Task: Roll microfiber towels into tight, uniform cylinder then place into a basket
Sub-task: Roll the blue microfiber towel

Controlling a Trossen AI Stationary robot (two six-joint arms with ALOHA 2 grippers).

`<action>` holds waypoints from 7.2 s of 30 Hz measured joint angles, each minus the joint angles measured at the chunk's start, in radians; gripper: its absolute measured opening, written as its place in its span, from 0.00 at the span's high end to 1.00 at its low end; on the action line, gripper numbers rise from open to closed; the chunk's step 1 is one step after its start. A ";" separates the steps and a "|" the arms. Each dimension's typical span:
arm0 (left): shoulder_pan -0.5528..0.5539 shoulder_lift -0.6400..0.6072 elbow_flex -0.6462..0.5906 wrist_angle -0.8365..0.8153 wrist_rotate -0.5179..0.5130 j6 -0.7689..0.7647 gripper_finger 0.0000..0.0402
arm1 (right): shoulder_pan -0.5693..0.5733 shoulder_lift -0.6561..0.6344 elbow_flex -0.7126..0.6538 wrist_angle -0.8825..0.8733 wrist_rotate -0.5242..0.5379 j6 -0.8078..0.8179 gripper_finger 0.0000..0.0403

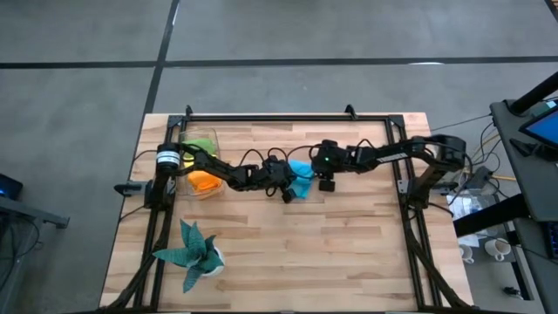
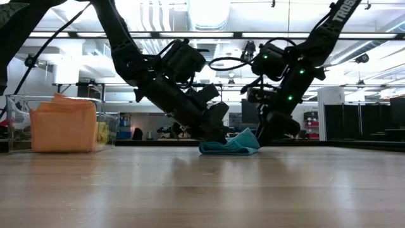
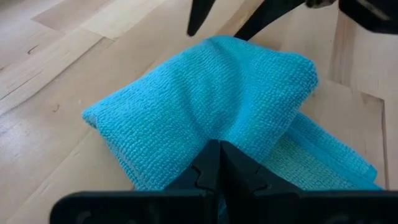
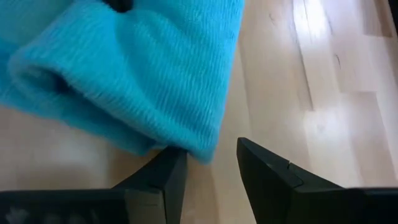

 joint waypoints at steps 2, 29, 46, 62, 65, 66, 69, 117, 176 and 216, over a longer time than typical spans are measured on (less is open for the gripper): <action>0.000 0.000 0.000 0.000 0.000 0.000 1.00 | 0.000 0.019 0.020 -0.004 0.000 -0.005 0.66; -0.002 -0.105 -0.032 0.002 -0.014 0.186 1.00 | 0.076 0.011 0.052 -0.087 0.158 -0.129 0.98; -0.015 -0.115 -0.132 0.229 0.080 0.322 1.00 | 0.291 0.011 0.051 -0.069 0.574 -0.305 0.98; 0.042 0.049 -0.055 0.208 0.260 0.302 1.00 | 0.292 0.009 0.052 -0.048 0.582 -0.327 0.98; 0.049 0.064 -0.033 0.207 0.261 0.280 1.00 | 0.298 0.009 0.052 -0.045 0.581 -0.340 0.98; 0.051 0.067 -0.031 0.209 0.261 0.282 1.00 | 0.302 0.009 0.052 -0.045 0.581 -0.342 0.98; 0.054 0.067 -0.030 0.206 0.248 0.288 1.00 | 0.318 0.009 0.052 -0.045 0.581 -0.352 0.98; 0.070 -0.364 -0.195 -0.007 0.124 0.490 1.00 | 0.409 0.005 0.057 -0.044 0.627 -0.514 0.98; 0.271 -0.064 0.207 -0.318 0.746 0.498 1.00 | 0.374 0.012 0.057 0.006 0.721 -0.359 0.98; 0.258 -0.110 0.184 -0.372 0.591 0.555 1.00 | 0.188 0.080 0.067 0.153 0.809 0.020 0.98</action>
